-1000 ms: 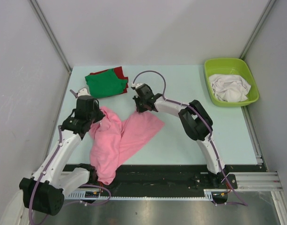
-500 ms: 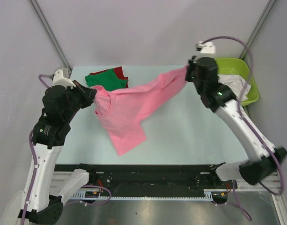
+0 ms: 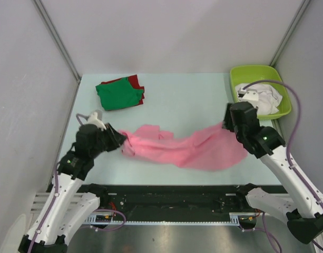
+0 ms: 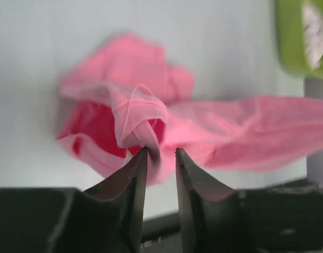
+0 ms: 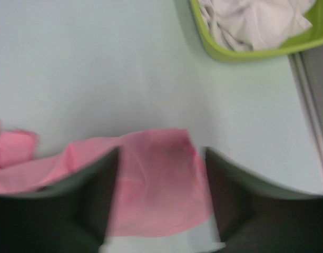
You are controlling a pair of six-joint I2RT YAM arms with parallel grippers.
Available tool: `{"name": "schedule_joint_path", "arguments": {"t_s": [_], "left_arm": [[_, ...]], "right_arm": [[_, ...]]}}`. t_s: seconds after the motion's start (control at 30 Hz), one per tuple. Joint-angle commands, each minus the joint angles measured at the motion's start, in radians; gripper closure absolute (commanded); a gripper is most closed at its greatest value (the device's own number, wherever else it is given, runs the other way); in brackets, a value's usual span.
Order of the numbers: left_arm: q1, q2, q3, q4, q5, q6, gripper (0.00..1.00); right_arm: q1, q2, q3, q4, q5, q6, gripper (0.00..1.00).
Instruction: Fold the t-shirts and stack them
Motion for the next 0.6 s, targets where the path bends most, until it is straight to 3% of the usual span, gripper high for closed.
{"name": "schedule_joint_path", "arguments": {"t_s": [0.0,0.03,0.1,0.2,0.23,0.37,0.57], "left_arm": [[-0.124,-0.107,-0.253,0.015,0.076,-0.153,0.52],[-0.147,-0.126,-0.281,0.014,0.114,-0.195,0.34],[-0.213,-0.143,-0.312,0.016,0.133,-0.23,0.21],[-0.236,-0.147,-0.25,0.008,0.117,-0.253,0.13],[-0.237,-0.134,-0.22,0.014,0.107,-0.232,0.06],[-0.237,0.096,-0.017,0.033,0.028,-0.131,0.04],[-0.201,0.44,0.164,0.105,-0.058,-0.023,0.09]], "right_arm": [[0.017,-0.003,-0.015,-0.141,0.06,0.081,0.04],[0.025,-0.014,-0.015,-0.129,0.062,0.075,0.0],[0.032,-0.029,-0.012,-0.085,0.033,0.061,0.0],[0.032,-0.022,-0.003,-0.019,-0.007,0.048,0.0],[0.034,-0.003,-0.001,-0.005,-0.017,0.037,0.0],[0.04,0.144,0.002,0.055,-0.066,0.028,0.0],[0.065,0.261,0.0,0.161,-0.098,0.026,0.0]]}}
